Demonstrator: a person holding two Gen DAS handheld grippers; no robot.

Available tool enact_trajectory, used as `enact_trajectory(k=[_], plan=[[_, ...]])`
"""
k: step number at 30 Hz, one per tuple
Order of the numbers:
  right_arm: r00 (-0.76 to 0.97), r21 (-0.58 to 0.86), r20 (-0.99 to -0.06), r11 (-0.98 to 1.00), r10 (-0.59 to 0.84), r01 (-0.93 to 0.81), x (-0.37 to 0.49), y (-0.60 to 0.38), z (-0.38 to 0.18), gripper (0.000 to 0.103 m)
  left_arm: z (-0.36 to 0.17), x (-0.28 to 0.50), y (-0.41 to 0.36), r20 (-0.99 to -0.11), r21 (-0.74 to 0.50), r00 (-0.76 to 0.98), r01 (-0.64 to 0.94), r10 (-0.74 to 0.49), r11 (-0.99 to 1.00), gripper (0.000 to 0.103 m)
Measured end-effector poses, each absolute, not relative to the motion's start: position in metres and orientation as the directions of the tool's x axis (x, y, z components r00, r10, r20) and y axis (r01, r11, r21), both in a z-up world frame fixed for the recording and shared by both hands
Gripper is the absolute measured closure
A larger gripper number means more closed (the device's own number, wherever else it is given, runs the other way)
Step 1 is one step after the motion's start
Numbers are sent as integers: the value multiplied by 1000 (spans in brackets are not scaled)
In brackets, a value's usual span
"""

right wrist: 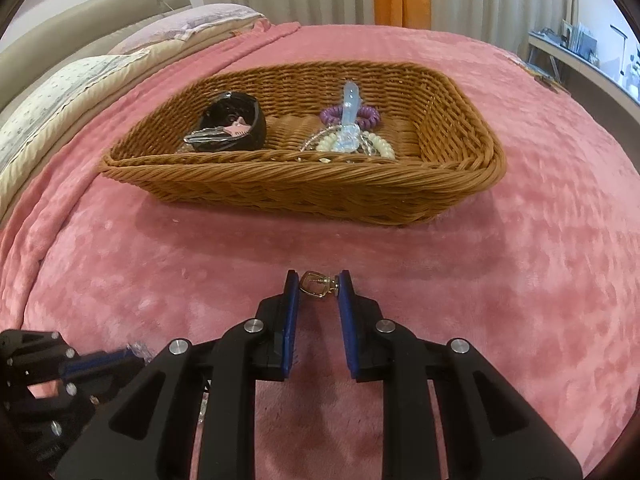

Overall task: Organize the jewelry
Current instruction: 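Grasp the silver charm bracelet with left tool while right tool grasps metal ring charm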

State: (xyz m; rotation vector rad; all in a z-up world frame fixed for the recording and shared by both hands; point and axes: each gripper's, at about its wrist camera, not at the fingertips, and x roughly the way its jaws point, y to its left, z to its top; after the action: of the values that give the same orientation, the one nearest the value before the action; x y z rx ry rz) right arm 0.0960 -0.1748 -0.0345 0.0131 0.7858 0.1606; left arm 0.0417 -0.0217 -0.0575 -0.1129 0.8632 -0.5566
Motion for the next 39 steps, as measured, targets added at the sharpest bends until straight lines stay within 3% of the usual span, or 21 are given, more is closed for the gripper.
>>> enact_trajectory(k=[5, 17, 25, 27, 28, 30, 39], plan=[[690, 92, -705, 985, 167, -144, 79, -182, -30, 86, -56, 39, -11, -689, -354, 500, 400, -525, 846, 100], [654, 124, -736, 984, 176, -125, 25, -202, -43, 85, -62, -2, -25, -728, -321, 462, 423, -507, 847, 99], [661, 118, -732, 986, 165, -115, 15, -203, -45, 84, -60, -8, -24, -716, -315, 485, 417, -501, 853, 80], [661, 129, -729, 984, 176, -120, 13, -203, -46, 72, -57, -8, -24, -712, -300, 508, 404, -485, 864, 57], [663, 135, -726, 983, 183, -123, 11, -204, -46, 68, -55, -9, -22, -710, -291, 518, 400, -476, 869, 53], [669, 133, -721, 983, 181, -122, 9, -203, -45, 58, -52, -9, -21, -711, -272, 530, 398, -462, 876, 52], [683, 103, -716, 990, 143, -100, 6, -199, -47, 58, -53, 3, -21, -731, -251, 513, 413, -451, 876, 51]])
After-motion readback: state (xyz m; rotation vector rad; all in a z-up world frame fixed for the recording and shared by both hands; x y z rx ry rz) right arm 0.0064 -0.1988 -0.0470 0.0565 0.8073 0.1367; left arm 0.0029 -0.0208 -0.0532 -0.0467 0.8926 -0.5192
